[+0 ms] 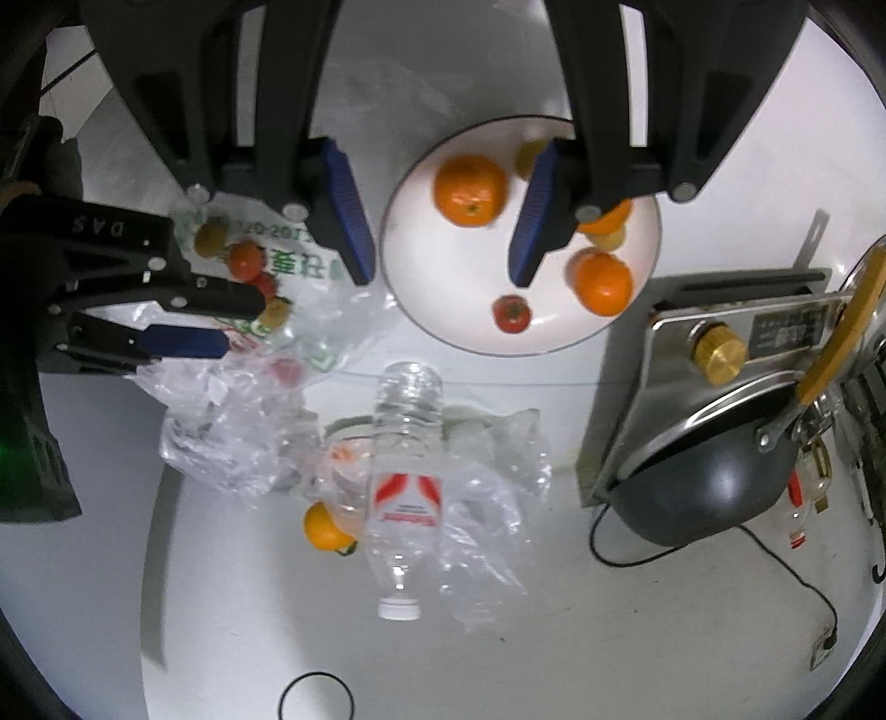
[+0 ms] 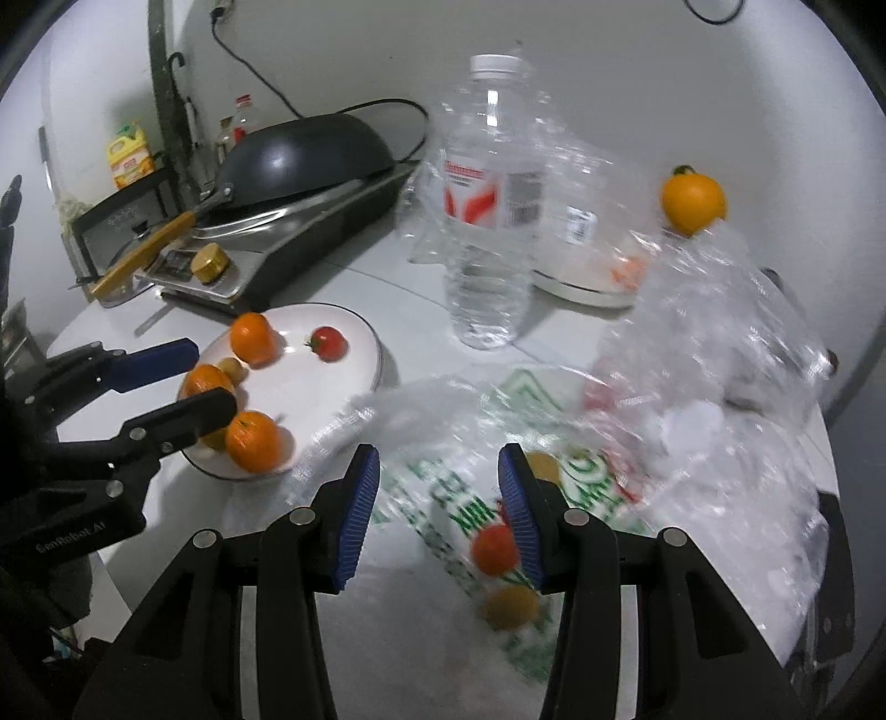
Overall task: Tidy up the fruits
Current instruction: 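Move the left tool to the fruit bag while the right tool grasps a yellow-green fruit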
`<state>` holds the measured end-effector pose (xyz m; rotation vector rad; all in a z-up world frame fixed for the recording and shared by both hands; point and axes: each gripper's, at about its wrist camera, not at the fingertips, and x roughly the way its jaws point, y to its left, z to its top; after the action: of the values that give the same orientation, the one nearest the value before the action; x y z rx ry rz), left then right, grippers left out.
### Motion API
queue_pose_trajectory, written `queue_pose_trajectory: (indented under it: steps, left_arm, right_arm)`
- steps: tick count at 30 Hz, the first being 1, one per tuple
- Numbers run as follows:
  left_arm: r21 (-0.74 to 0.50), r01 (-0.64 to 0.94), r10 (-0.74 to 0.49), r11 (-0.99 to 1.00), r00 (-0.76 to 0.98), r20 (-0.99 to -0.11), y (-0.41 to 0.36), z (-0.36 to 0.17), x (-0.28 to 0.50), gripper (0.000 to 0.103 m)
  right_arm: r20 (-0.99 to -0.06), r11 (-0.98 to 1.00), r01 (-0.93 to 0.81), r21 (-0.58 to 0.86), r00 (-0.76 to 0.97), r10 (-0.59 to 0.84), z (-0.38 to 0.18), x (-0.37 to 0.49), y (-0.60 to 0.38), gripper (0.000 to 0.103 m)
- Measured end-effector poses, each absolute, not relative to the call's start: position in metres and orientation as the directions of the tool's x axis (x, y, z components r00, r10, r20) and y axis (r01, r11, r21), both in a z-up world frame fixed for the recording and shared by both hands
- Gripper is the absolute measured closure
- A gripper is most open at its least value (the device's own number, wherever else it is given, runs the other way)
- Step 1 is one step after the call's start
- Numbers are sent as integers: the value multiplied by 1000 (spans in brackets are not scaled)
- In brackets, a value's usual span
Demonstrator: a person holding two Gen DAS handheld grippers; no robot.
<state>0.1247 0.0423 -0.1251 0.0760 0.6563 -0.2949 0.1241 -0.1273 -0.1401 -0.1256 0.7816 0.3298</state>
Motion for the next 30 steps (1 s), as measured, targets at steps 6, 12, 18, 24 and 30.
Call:
queue_pose_trajectory:
  steps: [6, 12, 18, 24, 30]
  left_arm:
    - [-1, 328, -259, 945, 746, -613, 19, -122, 118, 51]
    - [19, 340, -254, 940, 737, -627, 2, -122, 111, 51]
    - [26, 345, -250, 938, 728, -639, -11, -125, 107, 51]
    - [17, 351, -254, 936, 709, -658, -25, -134, 103, 51]
    - [17, 362, -256, 932, 691, -676, -35, -141, 100, 51]
  right_arm:
    - [-711, 952, -306, 28, 663, 234, -146, 116, -153, 56]
    - [-711, 952, -302, 45, 660, 243, -153, 109, -169, 56]
    - [-723, 950, -306, 67, 641, 258, -161, 104, -177, 56]
    - [-757, 940, -335, 70, 595, 269, -178, 101, -176, 58]
    - [-773, 938, -338, 73, 575, 267, -189, 103, -179, 68]
